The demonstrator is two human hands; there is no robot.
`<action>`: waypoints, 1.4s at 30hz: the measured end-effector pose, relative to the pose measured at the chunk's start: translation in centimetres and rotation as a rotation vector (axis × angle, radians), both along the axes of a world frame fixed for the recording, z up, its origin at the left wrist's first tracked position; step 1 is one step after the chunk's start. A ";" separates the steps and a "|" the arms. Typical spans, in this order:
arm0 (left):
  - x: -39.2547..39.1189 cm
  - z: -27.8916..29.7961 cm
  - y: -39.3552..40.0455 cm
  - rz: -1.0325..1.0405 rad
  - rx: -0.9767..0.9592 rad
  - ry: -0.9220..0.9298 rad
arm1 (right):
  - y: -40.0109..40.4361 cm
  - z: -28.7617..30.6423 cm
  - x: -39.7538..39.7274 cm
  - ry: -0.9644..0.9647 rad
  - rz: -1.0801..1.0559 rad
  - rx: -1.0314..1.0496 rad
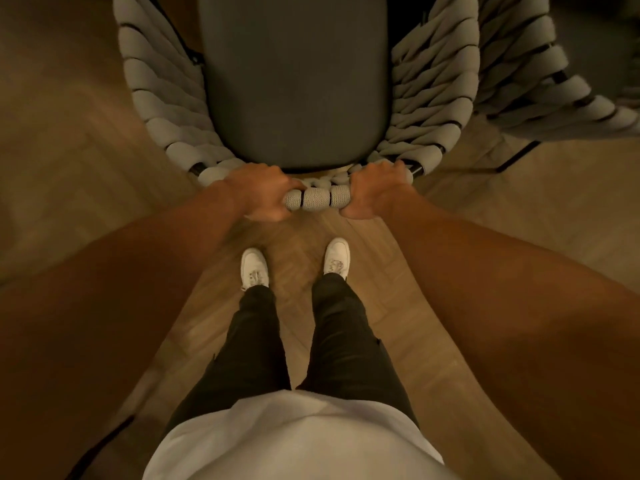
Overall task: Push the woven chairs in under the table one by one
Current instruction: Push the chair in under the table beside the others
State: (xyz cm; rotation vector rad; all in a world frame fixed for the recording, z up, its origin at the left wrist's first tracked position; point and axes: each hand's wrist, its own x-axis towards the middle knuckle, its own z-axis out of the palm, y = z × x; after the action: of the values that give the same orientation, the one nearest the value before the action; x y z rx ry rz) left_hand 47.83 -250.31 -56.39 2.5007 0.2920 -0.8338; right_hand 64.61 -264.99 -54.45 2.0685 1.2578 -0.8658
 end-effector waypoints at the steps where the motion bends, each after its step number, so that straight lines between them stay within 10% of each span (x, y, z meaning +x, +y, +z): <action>1: -0.7 -0.1 0.3 -0.007 0.002 0.006 | 0.1 0.0 -0.9 -0.001 -0.013 0.002; 42: 2.5 0.4 10.8 -0.121 0.179 0.126 | 8.0 -0.8 0.5 0.101 -0.070 0.100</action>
State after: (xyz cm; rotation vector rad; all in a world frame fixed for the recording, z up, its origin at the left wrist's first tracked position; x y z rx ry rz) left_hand 50.38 -239.52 -55.96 2.6573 0.2696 -1.0593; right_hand 65.09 -256.95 -55.22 2.1828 1.3133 -0.9672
